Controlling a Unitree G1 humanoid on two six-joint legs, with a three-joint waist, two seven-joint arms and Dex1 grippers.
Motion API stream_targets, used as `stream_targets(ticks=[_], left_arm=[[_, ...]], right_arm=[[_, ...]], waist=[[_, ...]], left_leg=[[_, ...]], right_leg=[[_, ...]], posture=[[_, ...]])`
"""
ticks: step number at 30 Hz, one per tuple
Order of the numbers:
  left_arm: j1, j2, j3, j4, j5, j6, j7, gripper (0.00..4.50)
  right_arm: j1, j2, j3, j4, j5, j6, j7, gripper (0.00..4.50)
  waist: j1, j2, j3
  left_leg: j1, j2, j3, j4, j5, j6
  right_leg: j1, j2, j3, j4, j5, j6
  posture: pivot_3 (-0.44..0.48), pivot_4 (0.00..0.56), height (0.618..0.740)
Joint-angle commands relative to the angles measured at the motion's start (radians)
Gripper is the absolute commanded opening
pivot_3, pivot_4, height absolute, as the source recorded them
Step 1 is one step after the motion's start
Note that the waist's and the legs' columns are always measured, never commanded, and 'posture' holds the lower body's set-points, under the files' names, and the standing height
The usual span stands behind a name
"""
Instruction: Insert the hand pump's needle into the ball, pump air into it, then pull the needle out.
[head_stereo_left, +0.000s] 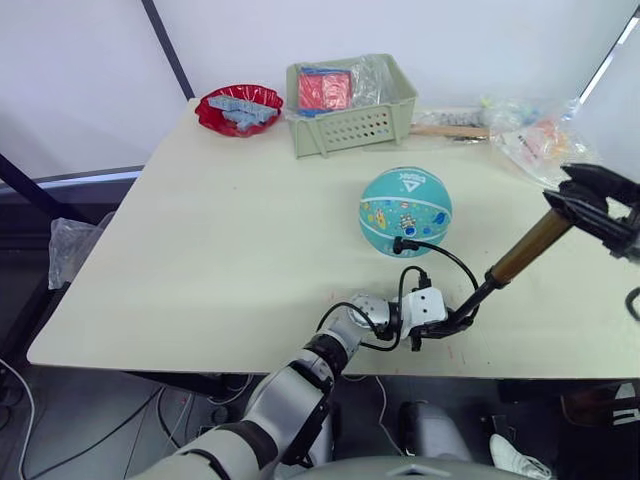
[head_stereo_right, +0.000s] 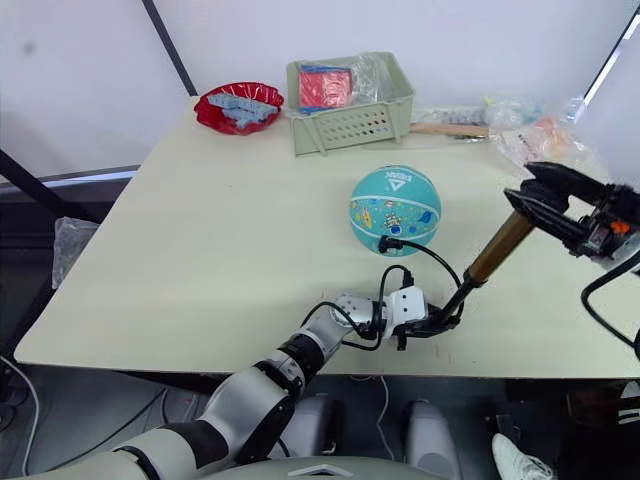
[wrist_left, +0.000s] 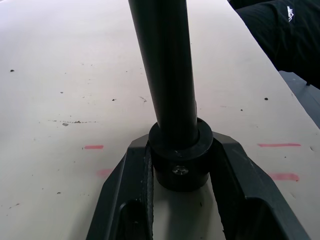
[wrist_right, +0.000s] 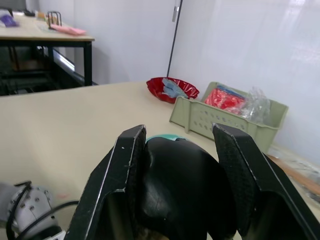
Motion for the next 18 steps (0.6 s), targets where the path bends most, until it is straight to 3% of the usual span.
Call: stream_targets(ticks=[1, 6, 14, 18], left_arm=[[0.036, 0.029, -0.045, 0.073, 0.061, 0.035, -0.014, 1.08], [0.039, 0.03, -0.044, 0.07, 0.06, 0.035, -0.01, 1.08], [0.035, 0.027, -0.044, 0.065, 0.059, 0.039, -0.013, 1.08], [0.033, 0.028, -0.043, 0.064, 0.058, 0.04, -0.014, 1.08]], right_arm=[[0.067, 0.028, 0.064, 0.015, -0.136, -0.066, 0.013, 1.6], [0.109, 0.141, 0.185, 0.037, -0.223, -0.14, -0.029, 1.6], [0.191, 0.212, 0.329, 0.171, -0.448, -0.313, -0.042, 1.6], [0.215, 0.226, 0.361, 0.191, -0.48, -0.362, -0.049, 1.6]], waist=[[-0.001, -0.002, -0.002], [-0.003, -0.007, -0.006], [-0.002, -0.011, -0.011], [-0.002, -0.012, -0.012]], left_leg=[[0.001, 0.0, 0.0, 0.0, 0.0, 0.0], [0.002, 0.002, -0.001, 0.0, 0.0, 0.0], [0.002, 0.002, -0.001, 0.0, 0.0, 0.0], [0.002, 0.002, -0.001, 0.0, 0.0, 0.0]], right_leg=[[0.0, 0.0, 0.0, 0.0, 0.0, 0.0], [0.0, 0.002, -0.001, 0.0, 0.0, 0.0], [0.0, 0.002, -0.001, 0.0, 0.0, 0.0], [0.0, 0.002, -0.001, 0.0, 0.0, 0.0]], posture=[[0.0, 0.15, 0.74], [0.0, 0.15, 0.74], [0.0, 0.15, 0.74], [0.0, 0.15, 0.74]])
